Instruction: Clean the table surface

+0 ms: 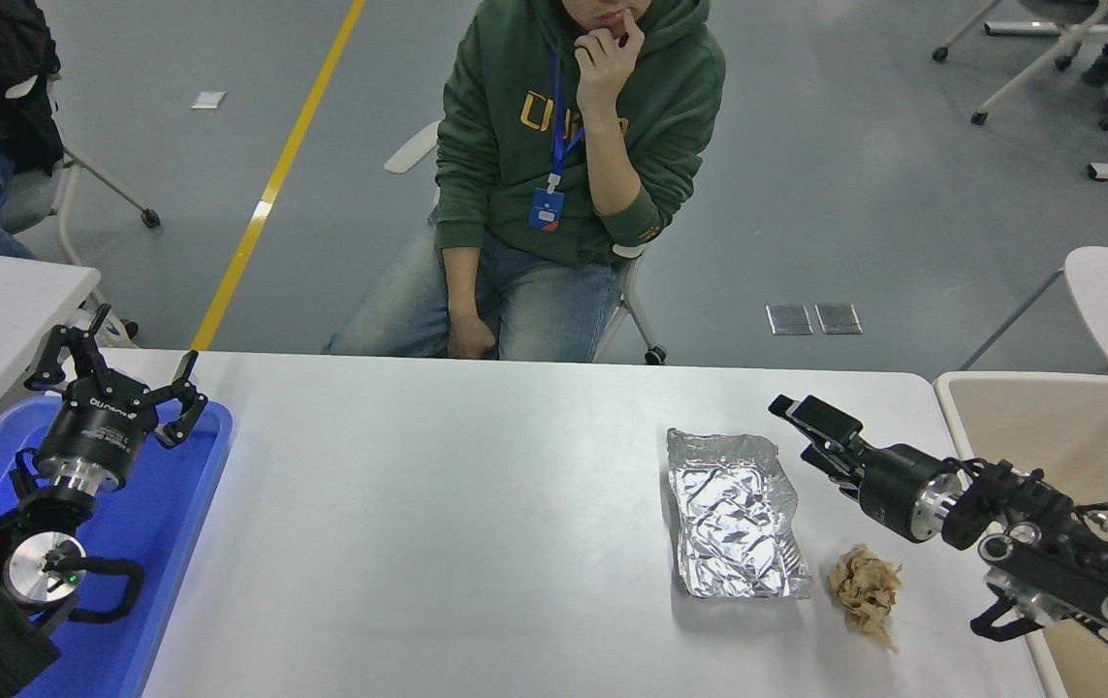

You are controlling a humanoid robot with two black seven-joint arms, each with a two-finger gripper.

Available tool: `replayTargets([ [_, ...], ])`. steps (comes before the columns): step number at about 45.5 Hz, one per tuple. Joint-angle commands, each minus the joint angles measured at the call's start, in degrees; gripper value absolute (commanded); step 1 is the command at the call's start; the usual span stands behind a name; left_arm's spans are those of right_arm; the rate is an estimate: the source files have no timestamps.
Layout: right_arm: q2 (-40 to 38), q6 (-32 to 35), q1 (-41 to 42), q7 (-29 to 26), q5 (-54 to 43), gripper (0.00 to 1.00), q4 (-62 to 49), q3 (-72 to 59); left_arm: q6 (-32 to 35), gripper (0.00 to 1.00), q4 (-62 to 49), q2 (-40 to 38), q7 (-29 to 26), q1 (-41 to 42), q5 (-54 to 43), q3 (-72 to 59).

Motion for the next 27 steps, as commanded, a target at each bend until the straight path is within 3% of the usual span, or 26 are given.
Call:
replayTargets([
  [1,-3.88,1.53,7.02,-4.06,-0.95,0.99,3.73,-8.82,0.0,1.0,0.0,0.0,0.0,0.0,0.0,0.0],
  [6,-3.97,3.46,9.04,-6.18,-1.12,0.99,3.99,-11.8,0.0,1.0,0.0,0.0,0.0,0.0,0.0,0.0],
  [27,-2.13,3.47,15.99,-6.18,-11.49,0.99,2.68,-25.69,0.0,1.0,0.0,0.0,0.0,0.0,0.0,0.0],
])
